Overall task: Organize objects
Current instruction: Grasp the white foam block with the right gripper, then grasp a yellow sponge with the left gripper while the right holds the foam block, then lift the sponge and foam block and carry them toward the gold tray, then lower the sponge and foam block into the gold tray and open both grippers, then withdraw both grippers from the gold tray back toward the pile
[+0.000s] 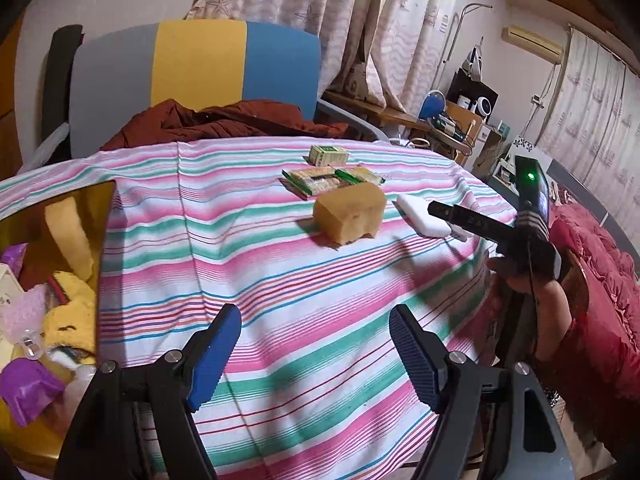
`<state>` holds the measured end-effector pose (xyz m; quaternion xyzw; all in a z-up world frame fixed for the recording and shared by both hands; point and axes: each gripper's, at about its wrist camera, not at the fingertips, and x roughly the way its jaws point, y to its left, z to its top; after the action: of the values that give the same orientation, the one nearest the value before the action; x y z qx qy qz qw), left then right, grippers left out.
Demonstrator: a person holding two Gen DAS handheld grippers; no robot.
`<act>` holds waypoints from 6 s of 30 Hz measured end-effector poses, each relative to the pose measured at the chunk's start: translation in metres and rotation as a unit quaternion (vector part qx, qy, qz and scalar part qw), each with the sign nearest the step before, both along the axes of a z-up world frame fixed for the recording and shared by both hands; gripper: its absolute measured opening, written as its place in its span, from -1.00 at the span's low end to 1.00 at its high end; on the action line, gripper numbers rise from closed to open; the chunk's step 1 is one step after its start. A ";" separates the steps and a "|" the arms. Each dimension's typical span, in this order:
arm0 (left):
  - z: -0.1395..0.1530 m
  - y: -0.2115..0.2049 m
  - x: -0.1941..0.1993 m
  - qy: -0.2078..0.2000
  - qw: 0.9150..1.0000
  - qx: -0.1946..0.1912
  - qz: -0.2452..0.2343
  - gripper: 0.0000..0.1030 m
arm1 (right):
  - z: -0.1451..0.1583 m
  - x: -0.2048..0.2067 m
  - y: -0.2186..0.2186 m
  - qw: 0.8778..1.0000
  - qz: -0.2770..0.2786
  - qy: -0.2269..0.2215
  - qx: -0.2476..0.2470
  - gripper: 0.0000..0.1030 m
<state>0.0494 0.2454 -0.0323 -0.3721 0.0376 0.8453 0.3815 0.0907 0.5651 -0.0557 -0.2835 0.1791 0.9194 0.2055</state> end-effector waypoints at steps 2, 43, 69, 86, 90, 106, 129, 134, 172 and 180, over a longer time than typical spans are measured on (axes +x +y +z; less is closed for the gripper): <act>-0.003 0.006 -0.001 -0.003 1.000 -0.004 -0.004 0.51 | -0.002 -0.006 0.008 1.000 -0.015 -0.022 0.005 0.66; -0.020 0.162 -0.071 0.063 0.982 -0.075 -0.164 0.28 | -0.034 -0.046 0.025 0.997 -0.031 -0.067 -0.012 0.13; -0.038 0.136 -0.068 0.082 0.989 -0.070 -0.099 -0.01 | -0.029 -0.038 0.022 0.998 -0.043 -0.051 0.007 0.11; -0.032 0.108 -0.037 0.128 0.987 -0.061 -0.072 -0.05 | -0.014 -0.028 -0.030 0.997 -0.005 -0.032 0.076 0.11; -0.032 0.101 -0.028 0.132 0.987 -0.056 -0.071 -0.05 | -0.013 -0.026 -0.042 0.997 0.009 -0.032 0.075 0.11; 0.003 0.012 -0.011 0.092 0.995 0.029 -0.004 -0.05 | -0.016 -0.008 -0.093 0.998 0.045 -0.019 -0.041 0.11; 0.031 -0.230 -0.095 0.024 0.969 0.041 0.243 -0.04 | 0.053 -0.098 -0.331 0.942 0.335 0.007 -0.004 0.12; 0.019 -0.266 -0.120 -0.015 0.960 0.039 0.276 -0.04 | 0.049 -0.135 -0.371 0.932 0.361 -0.023 0.017 0.12; 0.027 -0.243 -0.097 0.026 0.946 0.014 0.322 0.39 | 0.046 -0.080 -0.291 0.965 0.247 0.019 -0.083 0.78; 0.034 -0.189 -0.073 0.040 0.970 0.016 0.237 0.39 | 0.041 -0.062 -0.260 0.974 0.213 0.016 -0.078 0.78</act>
<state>-0.0231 0.0565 0.0017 -0.3302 -0.0504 0.9263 0.1743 0.0291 0.3048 -0.0147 -0.3155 0.1890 0.9297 -0.0204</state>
